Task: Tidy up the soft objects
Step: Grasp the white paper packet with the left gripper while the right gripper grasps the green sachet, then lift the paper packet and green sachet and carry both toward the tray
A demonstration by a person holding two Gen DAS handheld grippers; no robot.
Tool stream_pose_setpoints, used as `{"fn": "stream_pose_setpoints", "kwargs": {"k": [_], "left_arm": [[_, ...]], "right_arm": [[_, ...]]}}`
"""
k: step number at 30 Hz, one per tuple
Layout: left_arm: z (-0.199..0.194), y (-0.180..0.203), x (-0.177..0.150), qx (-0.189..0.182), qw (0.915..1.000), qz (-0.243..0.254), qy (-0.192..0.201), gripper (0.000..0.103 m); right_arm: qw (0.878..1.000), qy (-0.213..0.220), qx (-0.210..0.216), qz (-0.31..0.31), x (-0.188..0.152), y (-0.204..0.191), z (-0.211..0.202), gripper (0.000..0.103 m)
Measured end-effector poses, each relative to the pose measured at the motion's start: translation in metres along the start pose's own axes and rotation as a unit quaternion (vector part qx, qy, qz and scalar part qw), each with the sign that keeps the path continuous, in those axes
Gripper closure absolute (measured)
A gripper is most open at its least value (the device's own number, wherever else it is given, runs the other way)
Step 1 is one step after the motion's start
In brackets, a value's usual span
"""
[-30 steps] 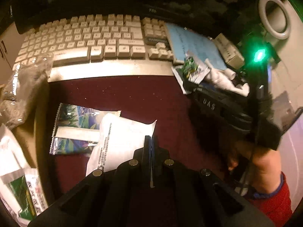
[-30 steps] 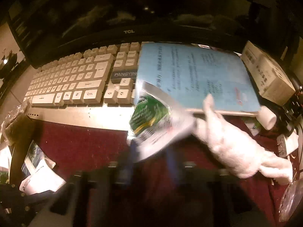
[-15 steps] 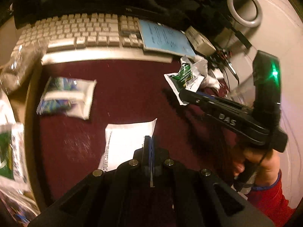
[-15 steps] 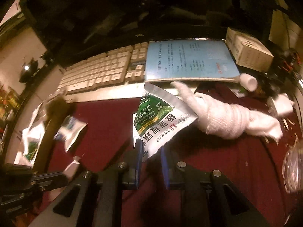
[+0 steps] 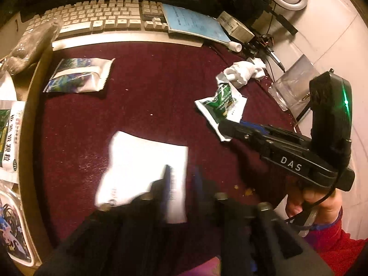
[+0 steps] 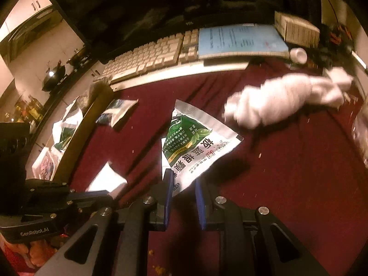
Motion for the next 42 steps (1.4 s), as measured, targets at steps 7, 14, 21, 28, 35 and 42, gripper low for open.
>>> {"fn": "stream_pose_setpoints", "kwargs": {"k": [7, 14, 21, 28, 35, 42], "left_arm": [[-0.014, -0.008, 0.003, 0.03, 0.999, 0.006, 0.031, 0.034], [-0.019, -0.044, 0.002, 0.082, 0.9959, -0.021, 0.033, 0.019], [0.007, -0.044, -0.009, 0.148, 0.9887, 0.024, -0.001, 0.012], [0.001, -0.051, -0.009, 0.182, 0.9826, 0.03, 0.02, 0.039], [-0.003, -0.043, -0.013, 0.154, 0.9874, 0.026, 0.022, 0.049], [-0.018, -0.04, -0.011, 0.111, 0.993, 0.0, 0.042, 0.085]], "right_arm": [[1.0, 0.005, -0.003, -0.003, -0.002, 0.001, 0.0, 0.082], [0.999, 0.009, -0.023, -0.022, 0.0, -0.001, 0.002, 0.083], [1.0, 0.011, -0.017, -0.017, 0.0, -0.001, 0.002, 0.083], [1.0, 0.012, -0.015, -0.015, 0.0, -0.001, 0.002, 0.083], [1.0, 0.011, -0.015, -0.015, 0.0, -0.001, 0.002, 0.083], [0.999, 0.021, -0.018, -0.017, 0.003, -0.005, -0.004, 0.083]]}}
Point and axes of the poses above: each gripper's, at about its wrist camera, not at the fingertips, and z roughly the way its jaws point, y to its right, x to its top, the point moved 10 cm from there along z, roughly the way its jaws point, and after that the axes turned 13 degrees about x, right-handed, at the moved point
